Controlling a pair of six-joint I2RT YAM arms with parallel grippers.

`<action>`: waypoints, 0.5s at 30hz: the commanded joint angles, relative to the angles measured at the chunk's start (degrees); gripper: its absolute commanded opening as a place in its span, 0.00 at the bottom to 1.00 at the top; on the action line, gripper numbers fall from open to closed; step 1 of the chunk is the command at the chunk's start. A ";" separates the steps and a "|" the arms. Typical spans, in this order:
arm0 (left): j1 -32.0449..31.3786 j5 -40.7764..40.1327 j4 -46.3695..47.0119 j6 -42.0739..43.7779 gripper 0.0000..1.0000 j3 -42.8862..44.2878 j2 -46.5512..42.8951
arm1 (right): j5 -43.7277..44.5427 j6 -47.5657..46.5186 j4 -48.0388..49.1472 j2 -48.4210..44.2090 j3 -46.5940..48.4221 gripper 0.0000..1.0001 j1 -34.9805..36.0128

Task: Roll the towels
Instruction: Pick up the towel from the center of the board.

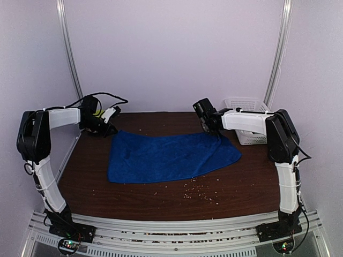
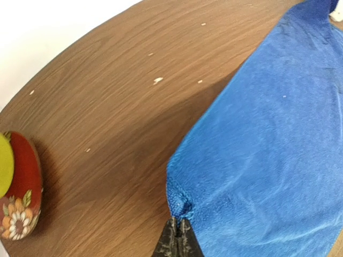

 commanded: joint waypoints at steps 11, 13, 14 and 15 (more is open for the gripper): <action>4.99 -7.43 0.98 0.17 0.00 0.93 -3.32 | -9.64 2.84 -1.89 -9.28 0.44 0.00 -3.43; 5.96 -5.33 0.43 0.62 0.00 1.02 -4.13 | -9.71 2.87 -1.87 -11.17 -0.56 0.00 -3.85; 6.39 -4.18 0.33 0.86 0.00 0.87 -4.67 | -9.87 2.91 -1.93 -11.91 -1.07 0.00 -4.18; 6.69 -2.79 0.04 1.12 0.00 0.81 -5.33 | -10.02 3.06 -2.14 -12.71 -1.68 0.00 -4.39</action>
